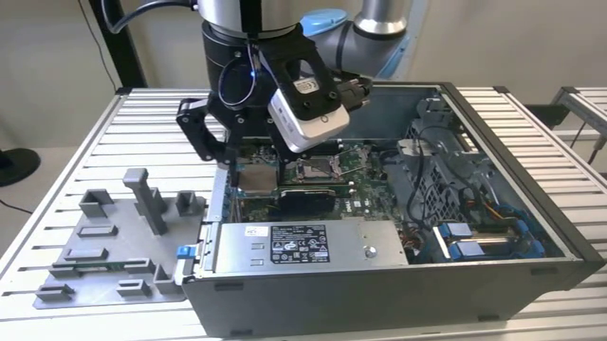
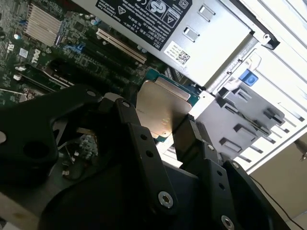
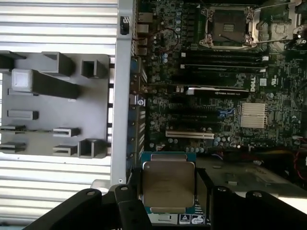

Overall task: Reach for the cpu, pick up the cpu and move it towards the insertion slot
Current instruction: 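Pick up the cpu and move it towards the insertion slot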

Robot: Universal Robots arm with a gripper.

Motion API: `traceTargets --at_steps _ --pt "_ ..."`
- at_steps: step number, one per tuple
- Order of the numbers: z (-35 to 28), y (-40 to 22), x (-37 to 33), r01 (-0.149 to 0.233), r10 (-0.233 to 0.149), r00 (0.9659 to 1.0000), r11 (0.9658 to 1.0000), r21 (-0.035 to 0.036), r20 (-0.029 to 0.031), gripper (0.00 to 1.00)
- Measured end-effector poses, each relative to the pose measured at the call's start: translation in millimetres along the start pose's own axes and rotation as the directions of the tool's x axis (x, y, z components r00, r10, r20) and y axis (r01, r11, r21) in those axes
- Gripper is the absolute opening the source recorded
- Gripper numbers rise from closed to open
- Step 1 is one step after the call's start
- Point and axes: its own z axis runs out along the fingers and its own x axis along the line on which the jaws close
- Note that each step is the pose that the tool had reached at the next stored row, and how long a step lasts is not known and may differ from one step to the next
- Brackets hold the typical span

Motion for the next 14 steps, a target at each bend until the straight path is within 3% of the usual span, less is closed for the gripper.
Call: traceTargets --at_steps 14 --pt "-0.8 -5.3 -15.9 0.0 0.0 1.0 1.0 0.0 0.0 0.0"
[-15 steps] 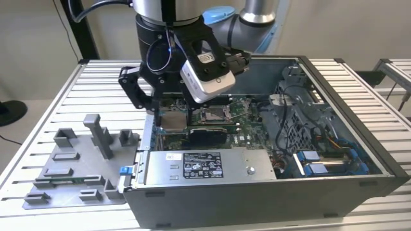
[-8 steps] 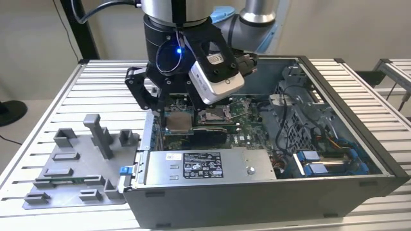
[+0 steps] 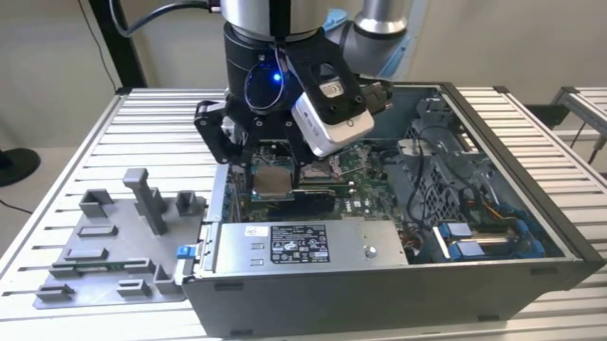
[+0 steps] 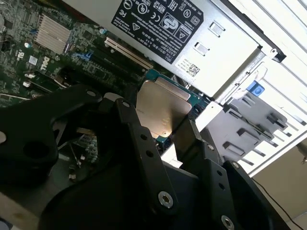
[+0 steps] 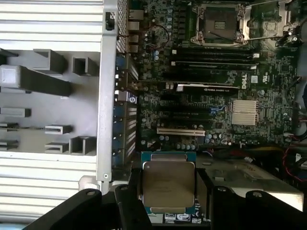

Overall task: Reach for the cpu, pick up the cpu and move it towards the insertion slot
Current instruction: 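Pick up the cpu and move it towards the insertion slot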

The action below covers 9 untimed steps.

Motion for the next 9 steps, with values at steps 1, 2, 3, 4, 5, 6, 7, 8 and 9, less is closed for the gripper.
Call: traceTargets --at_steps 1,2,3,4,5,6,7,8,9 --pt "-0.1 -0.3 -1.2 0.0 0.0 1.0 1.0 0.0001 0.0 0.0" --pt "-0.1 -0.7 -2.3 0.0 0.0 1.0 1.0 0.0 0.0 0.0" --pt "-0.2 -1.2 -3.4 0.0 0.0 1.0 1.0 0.0001 0.0 0.0" --pt "-0.2 -1.6 -4.8 0.0 0.0 1.0 1.0 0.0 0.0 0.0" --pt "-0.3 -1.8 -6.5 0.0 0.0 1.0 1.0 0.0 0.0 0.0" --pt "-0.3 -1.9 -8.4 0.0 0.0 1.0 1.0 0.0 0.0 0.0" --pt "-0.4 -2.0 -10.1 0.0 0.0 1.0 1.0 0.0 0.0 0.0" --pt "-0.5 -2.1 -12.1 0.0 0.0 1.0 1.0 0.0 0.0 0.0" --pt "-0.6 -2.1 -14.5 0.0 0.0 1.0 1.0 0.0 0.0 0.0"
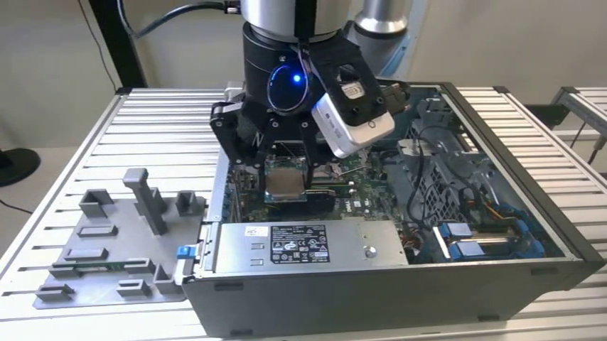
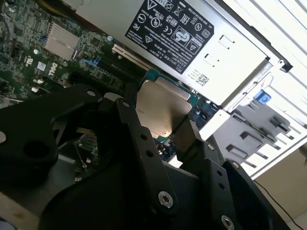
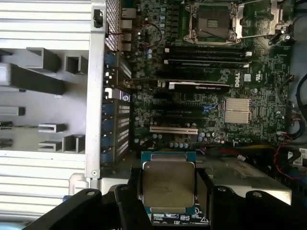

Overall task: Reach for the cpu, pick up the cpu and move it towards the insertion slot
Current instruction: 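Pick up the cpu and move it towards the insertion slot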

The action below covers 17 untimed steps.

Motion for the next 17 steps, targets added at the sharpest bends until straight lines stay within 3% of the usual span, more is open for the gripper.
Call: traceTargets --at_steps 3,8,17 --pt "-0.3 -0.2 -9.8 0.0 0.0 1.0 1.0 0.0 0.0 0.0" --pt "-0.6 0.6 -32.7 0.0 0.0 1.0 1.0 0.0 0.0 0.0" --pt "0.0 8.8 -73.7 0.0 0.0 1.0 1.0 -0.0001 0.0 0.0"
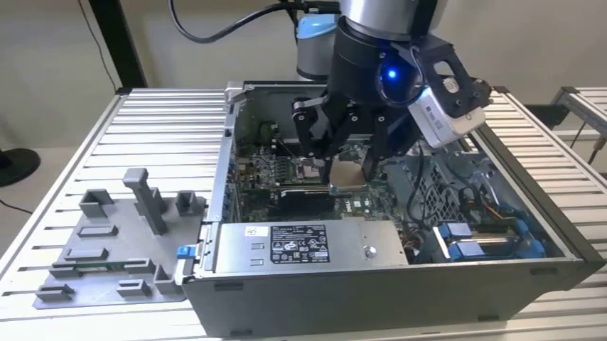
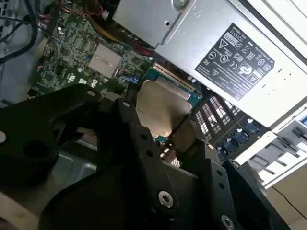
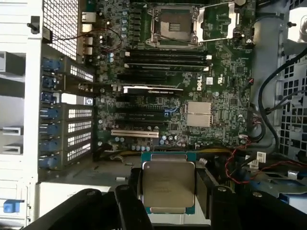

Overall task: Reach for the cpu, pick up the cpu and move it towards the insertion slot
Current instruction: 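Pick up the cpu and move it towards the insertion slot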

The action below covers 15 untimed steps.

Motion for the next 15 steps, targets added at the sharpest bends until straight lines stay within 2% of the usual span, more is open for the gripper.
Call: traceTargets --at_steps 4,7,15 --pt "0.0 3.7 -15.2 0.0 0.0 1.0 1.0 0.0 0.0 0.0" --pt "0.0 5.1 -22.0 0.0 0.0 1.0 1.0 0.0 0.0 0.0" --pt "-0.1 5.2 -23.9 0.0 0.0 1.0 1.0 0.0001 0.0 0.0"
